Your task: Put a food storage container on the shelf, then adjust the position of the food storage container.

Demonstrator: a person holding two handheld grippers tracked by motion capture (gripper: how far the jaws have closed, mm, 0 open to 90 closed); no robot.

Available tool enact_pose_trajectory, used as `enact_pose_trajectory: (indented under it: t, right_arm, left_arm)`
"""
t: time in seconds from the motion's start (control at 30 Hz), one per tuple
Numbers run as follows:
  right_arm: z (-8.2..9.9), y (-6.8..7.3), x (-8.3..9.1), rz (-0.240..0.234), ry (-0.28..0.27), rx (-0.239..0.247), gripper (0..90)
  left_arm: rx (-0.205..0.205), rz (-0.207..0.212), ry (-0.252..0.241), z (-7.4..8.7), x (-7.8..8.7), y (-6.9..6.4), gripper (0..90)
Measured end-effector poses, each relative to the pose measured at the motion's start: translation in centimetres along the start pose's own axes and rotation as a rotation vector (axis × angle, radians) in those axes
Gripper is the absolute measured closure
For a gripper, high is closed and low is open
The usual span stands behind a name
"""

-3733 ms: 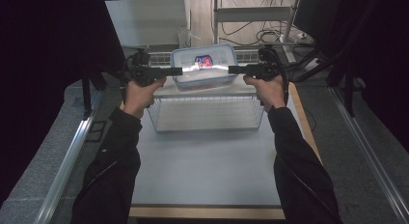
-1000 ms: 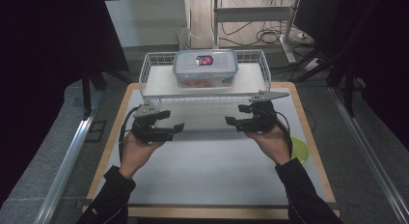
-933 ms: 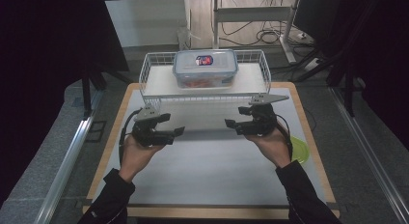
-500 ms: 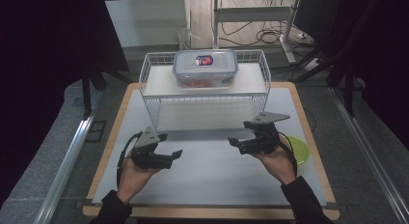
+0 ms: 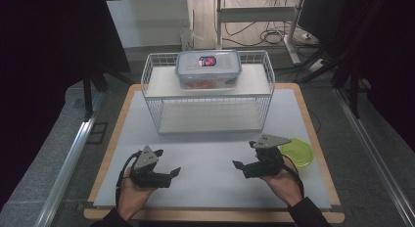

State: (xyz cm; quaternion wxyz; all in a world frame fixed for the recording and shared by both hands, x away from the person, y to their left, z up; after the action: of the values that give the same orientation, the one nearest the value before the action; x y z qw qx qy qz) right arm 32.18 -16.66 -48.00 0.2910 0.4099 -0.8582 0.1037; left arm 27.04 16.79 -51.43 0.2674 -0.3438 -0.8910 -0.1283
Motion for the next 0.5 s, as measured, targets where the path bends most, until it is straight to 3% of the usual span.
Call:
enact_pose_trajectory:
  t: [0.1, 0.2, 0.5]
  right_arm:
    - [1.0, 0.2, -0.3, 0.019, 0.028, 0.011, 8.1]
    - [1.7, 0.2, -0.7, 0.027, 0.061, 0.005, 7.6]
    - [2.0, -0.7, -0.8, 0.042, 0.093, -0.034, 2.1]
  left_arm:
    - [-0.023, -0.014, 0.031, 0.5, -0.3, -0.1, 8.6]
    - [-0.032, -0.026, 0.026, 0.5, -0.3, -0.1, 6.5]
    - [-0.047, -0.044, 0.026, 0.8, -0.3, -0.1, 5.9]
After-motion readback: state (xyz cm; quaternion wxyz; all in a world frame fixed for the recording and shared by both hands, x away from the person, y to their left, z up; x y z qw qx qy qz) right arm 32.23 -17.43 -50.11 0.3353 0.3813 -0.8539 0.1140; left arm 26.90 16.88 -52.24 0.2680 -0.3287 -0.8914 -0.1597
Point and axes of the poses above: each handheld gripper's, and its own axes: x roughly backward along the jaws, z roughly out of its underside, y roughly to its left, the point moved 3 cm from there along -x, roughly forward along the jaws, and after that the axes turned 4 degrees about -x, right-handed, at the moved point
